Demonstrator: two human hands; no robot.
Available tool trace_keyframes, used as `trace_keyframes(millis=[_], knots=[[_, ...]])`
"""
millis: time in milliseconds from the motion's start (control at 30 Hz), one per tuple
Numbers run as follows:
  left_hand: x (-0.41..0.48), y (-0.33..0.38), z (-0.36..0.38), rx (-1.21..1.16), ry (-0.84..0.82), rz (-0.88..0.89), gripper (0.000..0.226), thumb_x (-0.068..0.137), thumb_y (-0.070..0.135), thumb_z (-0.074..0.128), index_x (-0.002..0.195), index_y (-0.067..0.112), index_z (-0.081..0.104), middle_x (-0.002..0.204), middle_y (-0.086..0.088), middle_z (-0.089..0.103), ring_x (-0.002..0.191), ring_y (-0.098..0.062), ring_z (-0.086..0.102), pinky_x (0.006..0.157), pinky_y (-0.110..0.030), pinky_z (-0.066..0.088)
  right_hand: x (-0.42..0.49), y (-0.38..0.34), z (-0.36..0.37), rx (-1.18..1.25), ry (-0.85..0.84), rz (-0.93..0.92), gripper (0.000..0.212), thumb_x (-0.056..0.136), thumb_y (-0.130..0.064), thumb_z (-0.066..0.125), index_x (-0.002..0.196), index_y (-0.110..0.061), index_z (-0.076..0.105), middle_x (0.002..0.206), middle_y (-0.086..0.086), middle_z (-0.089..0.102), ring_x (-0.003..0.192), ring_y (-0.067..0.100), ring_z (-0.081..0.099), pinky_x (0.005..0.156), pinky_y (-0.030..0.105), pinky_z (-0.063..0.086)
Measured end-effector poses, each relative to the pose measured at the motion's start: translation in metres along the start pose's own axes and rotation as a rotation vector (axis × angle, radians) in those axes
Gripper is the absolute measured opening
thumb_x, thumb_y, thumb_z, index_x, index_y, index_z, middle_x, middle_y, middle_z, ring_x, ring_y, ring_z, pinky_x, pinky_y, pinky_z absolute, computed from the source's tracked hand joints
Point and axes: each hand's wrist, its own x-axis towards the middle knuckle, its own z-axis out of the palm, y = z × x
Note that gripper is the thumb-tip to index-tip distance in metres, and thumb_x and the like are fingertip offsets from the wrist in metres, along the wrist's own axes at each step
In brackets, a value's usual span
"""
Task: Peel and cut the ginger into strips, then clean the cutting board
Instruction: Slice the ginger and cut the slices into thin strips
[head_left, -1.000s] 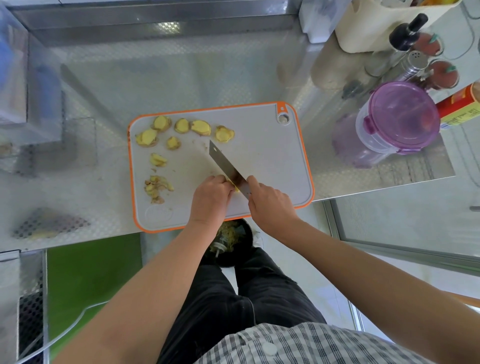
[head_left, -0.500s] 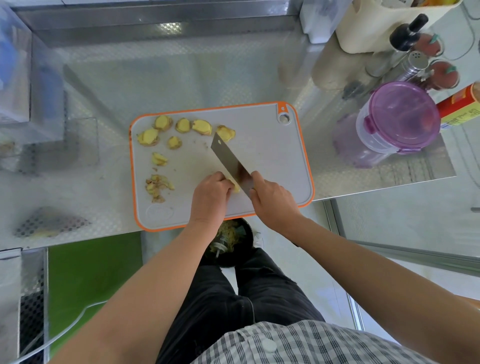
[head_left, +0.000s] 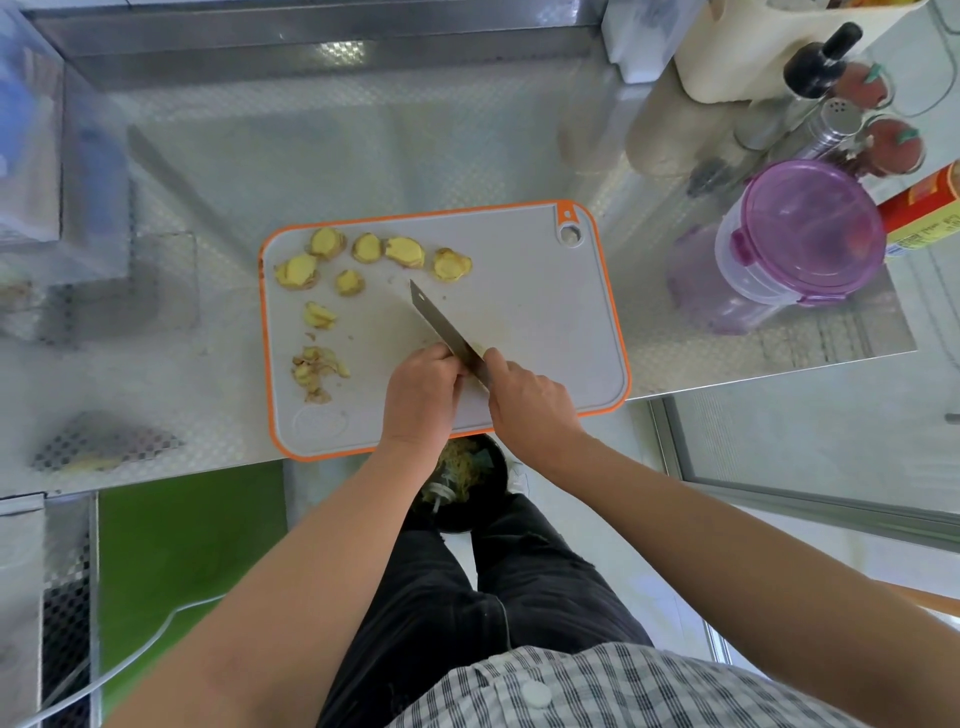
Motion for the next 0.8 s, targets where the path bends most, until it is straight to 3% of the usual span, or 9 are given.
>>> trace_keyframes(millis=[267,433,600,800], knots=[[-0.001,0.005,-0.005,-0.016,0.032,-0.06,0.009,0.073,-0.003,0.072,0.071,0.006,0.073,0.069,-0.008,0.063,0.064,-0.028,0.057,0.055,-0.035,0.048,-0.002,0.014,-0.006,0.219,0.061,0.007,0.014,0.099,-0.016,0.035,0.11,-0.008,0.038,0.075,0.002,0.045,0.065,0.032,0.046,0.06,0.036,0.038],[-0.001,0.014,-0.007,-0.094,0.044,-0.269,0.008,0.079,0.007,0.071,0.075,0.014,0.072,0.073,-0.003,0.067,0.072,-0.022,0.059,0.064,-0.026,0.036,-0.009,0.014,-0.007,0.126,0.009,-0.054,0.018,0.099,-0.016,0.035,0.116,-0.011,0.037,0.08,0.001,0.047,0.068,0.029,0.048,0.06,0.035,0.038],[0.003,0.016,-0.011,-0.238,0.019,-0.48,0.003,0.079,0.016,0.074,0.077,0.015,0.075,0.078,0.001,0.073,0.075,-0.018,0.065,0.067,-0.026,0.04,-0.006,0.012,-0.007,0.067,-0.016,-0.042,0.017,0.097,-0.011,0.036,0.114,-0.012,0.036,0.079,0.002,0.048,0.065,0.029,0.049,0.057,0.034,0.037],[0.007,0.02,-0.014,-0.325,0.016,-0.595,0.003,0.077,0.015,0.075,0.076,0.015,0.077,0.077,-0.001,0.074,0.075,-0.017,0.066,0.064,-0.023,0.039,-0.001,0.005,-0.006,0.031,-0.043,-0.015,0.019,0.097,-0.009,0.035,0.116,-0.011,0.035,0.08,0.002,0.046,0.064,0.028,0.046,0.058,0.034,0.034]])
